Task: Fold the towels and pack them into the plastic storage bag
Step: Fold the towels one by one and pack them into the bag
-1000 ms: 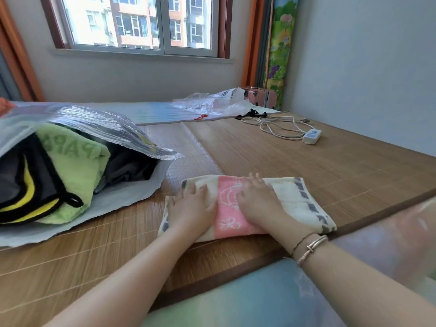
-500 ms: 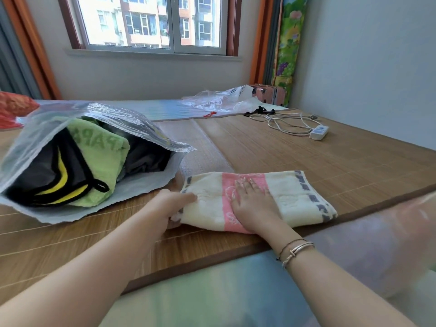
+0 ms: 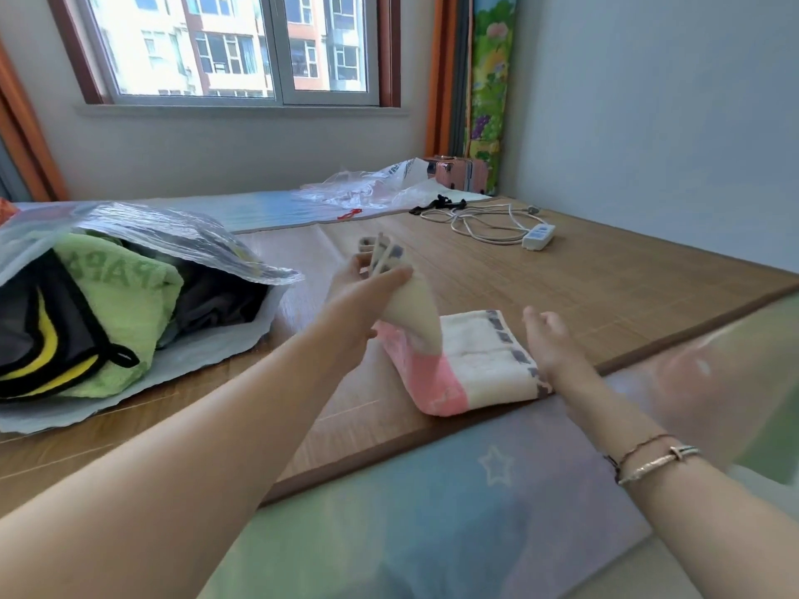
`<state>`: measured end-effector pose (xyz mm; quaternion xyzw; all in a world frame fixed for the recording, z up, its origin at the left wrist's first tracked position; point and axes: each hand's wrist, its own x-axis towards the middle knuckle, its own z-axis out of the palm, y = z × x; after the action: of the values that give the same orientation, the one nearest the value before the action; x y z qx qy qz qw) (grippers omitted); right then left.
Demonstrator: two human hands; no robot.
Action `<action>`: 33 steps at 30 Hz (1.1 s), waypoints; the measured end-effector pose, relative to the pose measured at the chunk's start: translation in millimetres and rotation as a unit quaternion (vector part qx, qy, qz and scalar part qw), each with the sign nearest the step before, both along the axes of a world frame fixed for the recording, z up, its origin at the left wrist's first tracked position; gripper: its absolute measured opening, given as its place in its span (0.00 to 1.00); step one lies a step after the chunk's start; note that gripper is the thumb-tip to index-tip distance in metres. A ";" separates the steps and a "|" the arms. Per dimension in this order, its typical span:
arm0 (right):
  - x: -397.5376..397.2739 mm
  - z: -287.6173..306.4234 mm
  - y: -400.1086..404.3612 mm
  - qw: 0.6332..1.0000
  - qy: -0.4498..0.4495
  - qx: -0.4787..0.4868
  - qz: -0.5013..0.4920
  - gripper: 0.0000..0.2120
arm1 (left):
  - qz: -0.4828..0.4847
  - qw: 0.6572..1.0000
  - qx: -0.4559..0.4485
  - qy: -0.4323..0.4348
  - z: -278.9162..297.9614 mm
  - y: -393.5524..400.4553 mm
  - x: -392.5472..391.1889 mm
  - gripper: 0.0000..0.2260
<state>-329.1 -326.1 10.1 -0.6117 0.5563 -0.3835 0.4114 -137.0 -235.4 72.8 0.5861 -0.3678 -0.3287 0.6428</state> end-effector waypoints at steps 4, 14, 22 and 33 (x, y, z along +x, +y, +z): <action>-33.9 3.0 -17.2 0.965 -0.199 0.172 -0.008 0.30 | -0.130 0.981 0.084 -0.120 -12.3 -37.0 -59.2 0.28; -16.9 18.7 -5.2 0.968 -0.063 0.213 0.115 0.22 | -0.160 0.939 0.023 -0.305 -70.8 -20.8 -47.7 0.09; 30.4 32.9 58.8 0.899 -0.224 0.304 0.220 0.08 | -0.215 0.872 0.003 -0.439 -54.4 60.4 5.7 0.38; 186.0 76.0 161.2 0.871 -0.308 0.205 0.323 0.07 | 0.098 0.928 -0.103 -0.343 -15.5 188.0 119.9 0.18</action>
<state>-143.1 -164.9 86.1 -0.5102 0.2385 -0.2757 0.7790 -17.1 -47.4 57.2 0.6267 -0.5382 -0.0029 0.5635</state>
